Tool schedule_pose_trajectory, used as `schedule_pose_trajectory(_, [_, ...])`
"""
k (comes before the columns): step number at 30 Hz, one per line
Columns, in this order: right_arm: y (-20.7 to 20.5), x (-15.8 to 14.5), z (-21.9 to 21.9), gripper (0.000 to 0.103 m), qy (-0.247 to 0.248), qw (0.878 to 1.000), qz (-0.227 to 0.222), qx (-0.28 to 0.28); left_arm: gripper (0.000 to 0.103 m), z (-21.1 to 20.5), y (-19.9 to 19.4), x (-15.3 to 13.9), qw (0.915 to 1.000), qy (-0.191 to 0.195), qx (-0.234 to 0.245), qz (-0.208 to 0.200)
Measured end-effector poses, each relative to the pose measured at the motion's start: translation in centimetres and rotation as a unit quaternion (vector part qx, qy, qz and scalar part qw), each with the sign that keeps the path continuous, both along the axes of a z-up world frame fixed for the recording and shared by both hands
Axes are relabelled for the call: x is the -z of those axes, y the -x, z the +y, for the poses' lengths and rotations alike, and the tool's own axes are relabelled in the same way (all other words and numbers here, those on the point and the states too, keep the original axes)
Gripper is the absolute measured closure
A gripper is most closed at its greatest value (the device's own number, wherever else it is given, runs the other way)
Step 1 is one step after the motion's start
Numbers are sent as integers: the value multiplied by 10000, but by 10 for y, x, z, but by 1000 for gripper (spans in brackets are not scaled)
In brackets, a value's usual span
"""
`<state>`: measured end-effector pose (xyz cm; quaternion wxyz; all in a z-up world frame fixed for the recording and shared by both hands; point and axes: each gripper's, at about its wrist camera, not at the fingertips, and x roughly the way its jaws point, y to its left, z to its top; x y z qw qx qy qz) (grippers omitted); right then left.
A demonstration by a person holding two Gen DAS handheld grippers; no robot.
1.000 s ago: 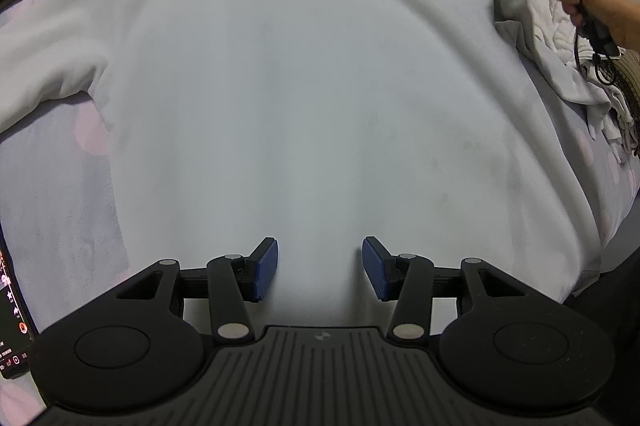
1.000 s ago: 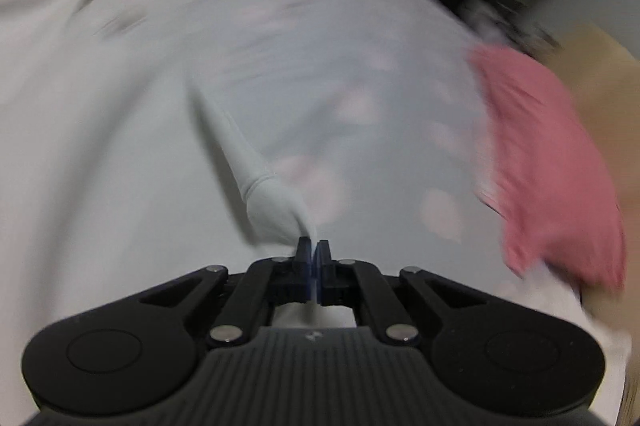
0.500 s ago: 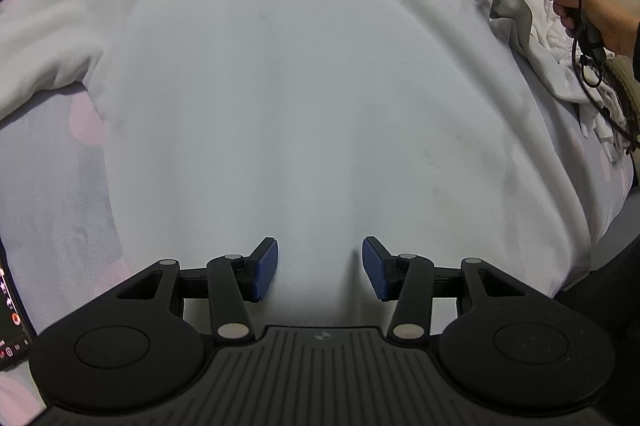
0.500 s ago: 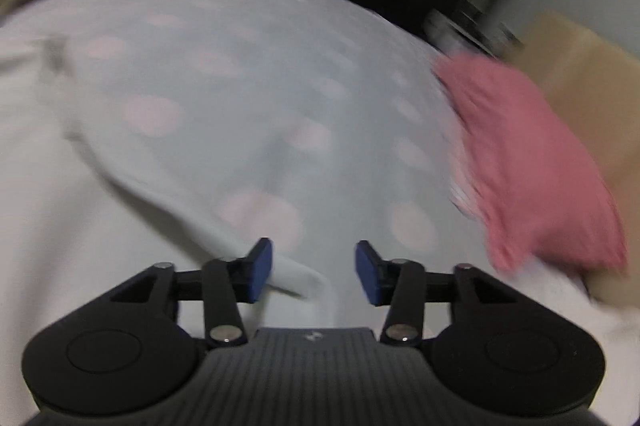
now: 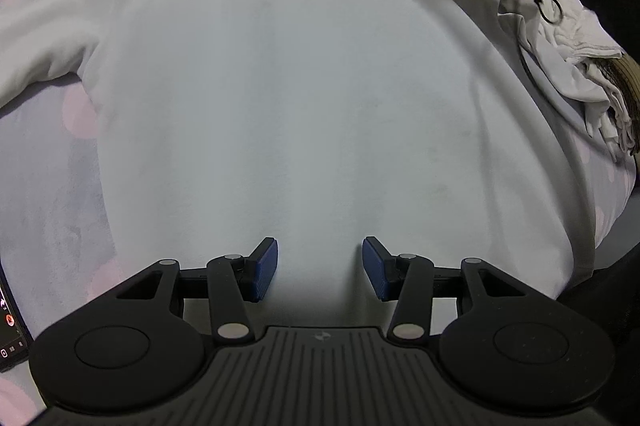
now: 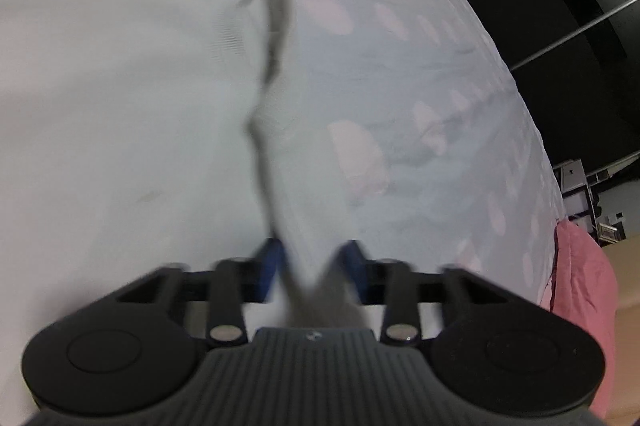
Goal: Fold clothes
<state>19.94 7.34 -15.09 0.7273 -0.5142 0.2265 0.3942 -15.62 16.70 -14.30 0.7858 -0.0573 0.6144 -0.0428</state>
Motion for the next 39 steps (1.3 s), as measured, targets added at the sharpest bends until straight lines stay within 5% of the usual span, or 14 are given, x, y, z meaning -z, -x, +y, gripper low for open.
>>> schedule_pose_trajectory(3, [-47,-15,10,84,-464,9949,-45,896,58,-2,-2,2,9999,102,-33,38])
schedule_pose_trajectory(7, [-90,-21,17,78,-565,9826,-288,1745,58,-6,-6,3,9998,171,-31,79])
schedule_pose_trajectory(11, [-93,-39,-8,51,-1120,9822,209,1495,58,-5,-4,-1,9996,264,-41,46])
schedule_pose_trajectory(16, [-102,-48,-68,50,-843,9855,625,1334,58,-2,2,-6,9991,410,-99,38])
schedule_pose_trajectory(23, [-91,-55,-136,40,-1198,9576,2269,1308,58,-2,2,-4,9991,407,-86,102])
schedule_pose_trajectory(25, [-88,-41,-131,48,-710,9566,2477,1359,58,-5,0,-3,9991,392,-89,105])
schedule_pose_trajectory(26, [-86,-33,-128,81,-416,9567,2525,1387,58,-6,-1,-2,9992,378,-81,106])
schedule_pose_trajectory(27, [-88,-30,-125,98,-292,9583,2429,1479,58,-7,-2,-1,9993,365,-72,108])
schedule_pose_trajectory(35, [-121,-32,-102,97,-609,9665,1065,2254,58,-2,0,6,9977,579,-336,127])
schedule_pose_trajectory(38, [-120,-13,-94,55,-104,9684,405,2459,58,2,1,9,9958,738,-528,114])
schedule_pose_trajectory(39, [-118,-9,-93,56,3,9695,311,2433,58,2,-1,8,9959,733,-526,101])
